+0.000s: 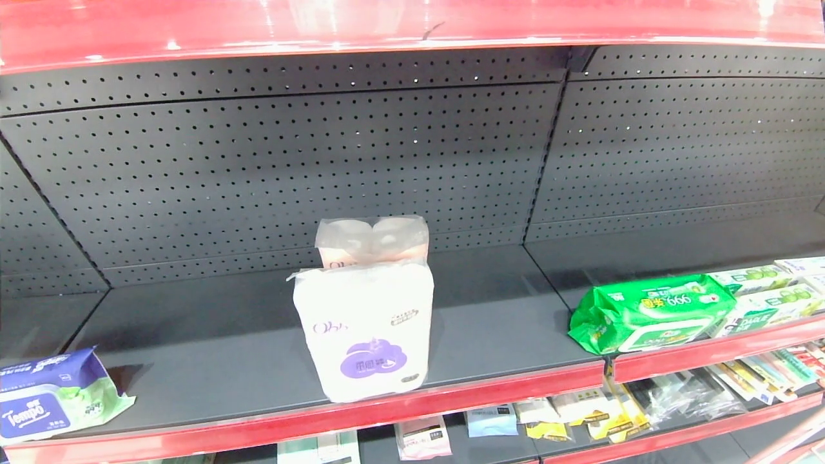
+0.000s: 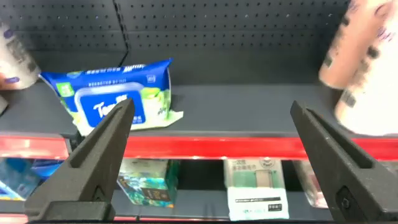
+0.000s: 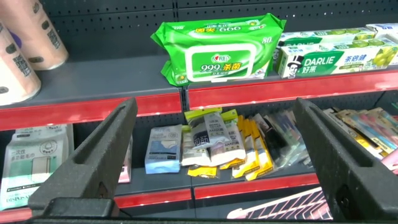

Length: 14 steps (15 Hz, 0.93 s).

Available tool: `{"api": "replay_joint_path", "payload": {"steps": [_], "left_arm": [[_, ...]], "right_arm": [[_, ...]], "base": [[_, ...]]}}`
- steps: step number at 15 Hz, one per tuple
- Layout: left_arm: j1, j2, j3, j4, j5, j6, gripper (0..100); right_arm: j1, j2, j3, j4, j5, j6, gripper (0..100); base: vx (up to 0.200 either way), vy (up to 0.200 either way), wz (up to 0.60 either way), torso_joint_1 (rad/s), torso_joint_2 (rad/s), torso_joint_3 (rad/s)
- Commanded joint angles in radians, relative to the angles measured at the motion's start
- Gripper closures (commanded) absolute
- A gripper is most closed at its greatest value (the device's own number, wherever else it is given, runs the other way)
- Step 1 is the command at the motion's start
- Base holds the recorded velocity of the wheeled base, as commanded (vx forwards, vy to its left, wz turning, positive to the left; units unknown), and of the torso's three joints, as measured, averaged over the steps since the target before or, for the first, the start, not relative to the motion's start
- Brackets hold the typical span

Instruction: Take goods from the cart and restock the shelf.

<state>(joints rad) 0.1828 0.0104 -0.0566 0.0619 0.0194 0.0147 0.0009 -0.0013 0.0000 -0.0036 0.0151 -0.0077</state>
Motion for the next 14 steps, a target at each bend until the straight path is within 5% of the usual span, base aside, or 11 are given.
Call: {"api": "replay_joint_path", "payload": {"steps": [1,7,14], "left_arm": [[0.000,-0.010,0.006,-0.001,0.002,-0.001,0],[0.001,-0.010,0.006,-0.001,0.007,0.018,0],[0.000,-0.010,0.008,-0.001,0.001,0.022,0]], "right_arm": [[0.001,0.001,0.000,-0.001,0.000,0.002,0],[0.001,0.001,0.000,0.001,-0.001,0.006,0],[0.001,0.001,0.000,0.001,-0.001,0.003,0]], "base": [[0.000,0.000,0.00,0.000,0.00,0.000],[0.000,0.000,0.00,0.000,0.00,0.000],[0.000,0.000,0.60,0.008,0.00,0.004]]}}
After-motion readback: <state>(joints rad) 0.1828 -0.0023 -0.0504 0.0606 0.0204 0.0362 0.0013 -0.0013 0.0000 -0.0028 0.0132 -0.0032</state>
